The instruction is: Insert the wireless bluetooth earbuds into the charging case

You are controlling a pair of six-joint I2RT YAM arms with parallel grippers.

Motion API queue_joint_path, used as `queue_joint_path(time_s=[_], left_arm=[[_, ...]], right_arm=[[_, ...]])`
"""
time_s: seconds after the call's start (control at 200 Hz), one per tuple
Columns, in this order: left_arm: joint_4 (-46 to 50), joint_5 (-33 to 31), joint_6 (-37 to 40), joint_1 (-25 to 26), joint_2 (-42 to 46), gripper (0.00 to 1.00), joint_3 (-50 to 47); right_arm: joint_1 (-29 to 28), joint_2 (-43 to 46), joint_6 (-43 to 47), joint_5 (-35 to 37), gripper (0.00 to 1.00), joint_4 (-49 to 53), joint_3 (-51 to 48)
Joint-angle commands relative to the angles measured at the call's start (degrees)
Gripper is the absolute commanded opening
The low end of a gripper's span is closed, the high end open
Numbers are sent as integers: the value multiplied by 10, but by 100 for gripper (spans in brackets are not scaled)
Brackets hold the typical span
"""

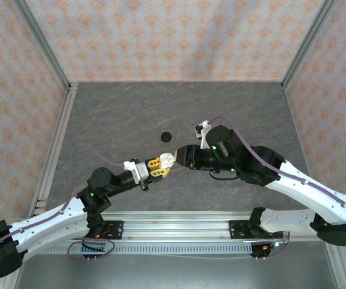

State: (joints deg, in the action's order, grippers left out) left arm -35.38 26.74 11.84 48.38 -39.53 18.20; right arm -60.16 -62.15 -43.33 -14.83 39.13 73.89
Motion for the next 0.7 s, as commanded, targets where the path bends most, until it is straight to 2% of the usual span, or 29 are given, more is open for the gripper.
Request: queue_joint_path(time_s=[0.0,0.325,0.475,0.58,0.696], left_arm=[[-29,11,-7,1,2,0,13],[-28,12,-5,1,9,0,12],[-25,10,-4,1,14,0,12],[-25,8,-3,1,15,0,12],[-24,8,-2,1,15,0,11]], right_arm=[[3,-9,-5,-21,30,-32,-2],[3,-23,-8,-29,18,-37,-11],[3,-26,-14,-34,17,-41,-14],[3,-24,-14,-32,21,-40,-11],[3,-16,-6,-10,38,-20,2]])
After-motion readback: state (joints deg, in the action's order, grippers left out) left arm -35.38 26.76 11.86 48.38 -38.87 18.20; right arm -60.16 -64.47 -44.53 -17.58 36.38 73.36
